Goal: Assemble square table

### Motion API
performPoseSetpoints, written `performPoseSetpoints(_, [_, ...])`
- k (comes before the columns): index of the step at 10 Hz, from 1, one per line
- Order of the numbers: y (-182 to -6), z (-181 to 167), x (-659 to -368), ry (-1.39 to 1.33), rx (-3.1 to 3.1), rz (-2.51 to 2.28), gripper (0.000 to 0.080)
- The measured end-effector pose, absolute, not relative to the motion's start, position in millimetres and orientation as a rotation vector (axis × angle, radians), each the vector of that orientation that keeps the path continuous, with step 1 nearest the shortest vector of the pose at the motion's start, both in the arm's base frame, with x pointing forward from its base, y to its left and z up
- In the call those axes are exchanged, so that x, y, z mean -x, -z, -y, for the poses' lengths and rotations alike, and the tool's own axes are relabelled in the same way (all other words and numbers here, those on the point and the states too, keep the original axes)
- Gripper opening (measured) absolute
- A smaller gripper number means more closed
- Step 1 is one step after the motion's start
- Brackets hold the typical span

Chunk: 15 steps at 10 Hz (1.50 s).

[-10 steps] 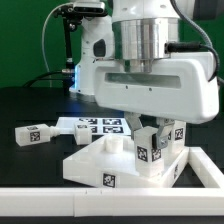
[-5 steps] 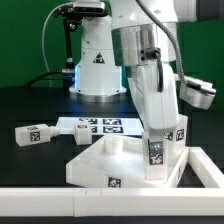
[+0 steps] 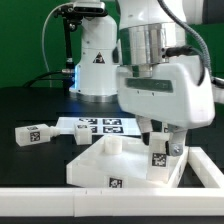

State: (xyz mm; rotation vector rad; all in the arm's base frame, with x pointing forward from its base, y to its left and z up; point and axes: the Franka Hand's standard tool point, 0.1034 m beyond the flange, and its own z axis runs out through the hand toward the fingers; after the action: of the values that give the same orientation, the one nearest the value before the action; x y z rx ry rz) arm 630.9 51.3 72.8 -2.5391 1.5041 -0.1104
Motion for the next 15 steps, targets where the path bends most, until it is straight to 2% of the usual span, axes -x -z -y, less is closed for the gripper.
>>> performPoseSetpoints(2, [-72.8,-51.0,-631.0,0.131,2.640,-1.334,0.0648])
performPoseSetpoints(5, [-72.5,-62.3,-632.1,0.203,2.990,-0.564,0.0648])
performPoseSetpoints(6, [-72.4,-61.1,-632.1,0.202,2.981,-0.600,0.0642])
performPoseSetpoints(7, [-72.4,-61.3,-632.1,0.201,2.974,-0.628,0.0526])
performPoseSetpoints(8, [-72.4,-61.1,-632.1,0.199,2.969,-0.647,0.0344])
performPoseSetpoints(9, [-72.2,-61.2,-631.9,0.196,2.954,-0.702,0.0344])
performPoseSetpoints(10, [-72.5,-61.4,-632.1,0.186,2.906,-0.855,0.0284])
performPoseSetpoints(15, [-71.1,-66.5,-629.8,-0.003,2.171,-2.023,0.0285])
